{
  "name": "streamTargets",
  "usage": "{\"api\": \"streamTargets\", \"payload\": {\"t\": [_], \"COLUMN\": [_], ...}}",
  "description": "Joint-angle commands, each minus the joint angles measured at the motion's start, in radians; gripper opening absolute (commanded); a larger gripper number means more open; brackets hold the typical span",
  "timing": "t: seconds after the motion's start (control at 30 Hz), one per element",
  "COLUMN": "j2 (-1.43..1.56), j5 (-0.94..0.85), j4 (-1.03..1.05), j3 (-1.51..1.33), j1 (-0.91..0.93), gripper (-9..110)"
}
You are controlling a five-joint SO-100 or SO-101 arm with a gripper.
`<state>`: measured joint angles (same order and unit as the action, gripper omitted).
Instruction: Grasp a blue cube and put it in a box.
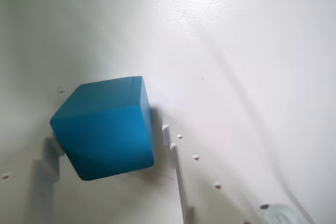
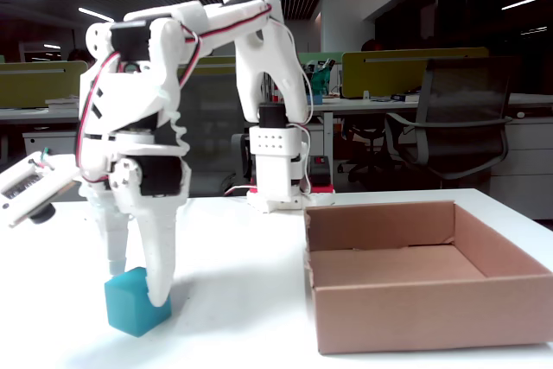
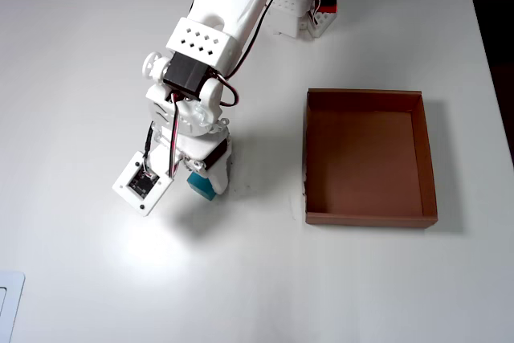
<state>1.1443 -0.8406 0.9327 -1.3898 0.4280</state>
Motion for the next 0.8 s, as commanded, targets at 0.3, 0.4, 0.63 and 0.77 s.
{"api": "streamTargets", "payload": {"t": [0.3,0.4,0.63,0.77], "j2": [0.006,0.006,0.005,0.006], "j5": [0.003,0.005,0.006,0.009], "j4": [-0.023,-0.025,-0.029,-0.031], "j3": [0.064,0.066,0.067,0.069], "j1": [-0.017,-0.018,-0.018,-0.017], "gripper": [18,16,15,15]}}
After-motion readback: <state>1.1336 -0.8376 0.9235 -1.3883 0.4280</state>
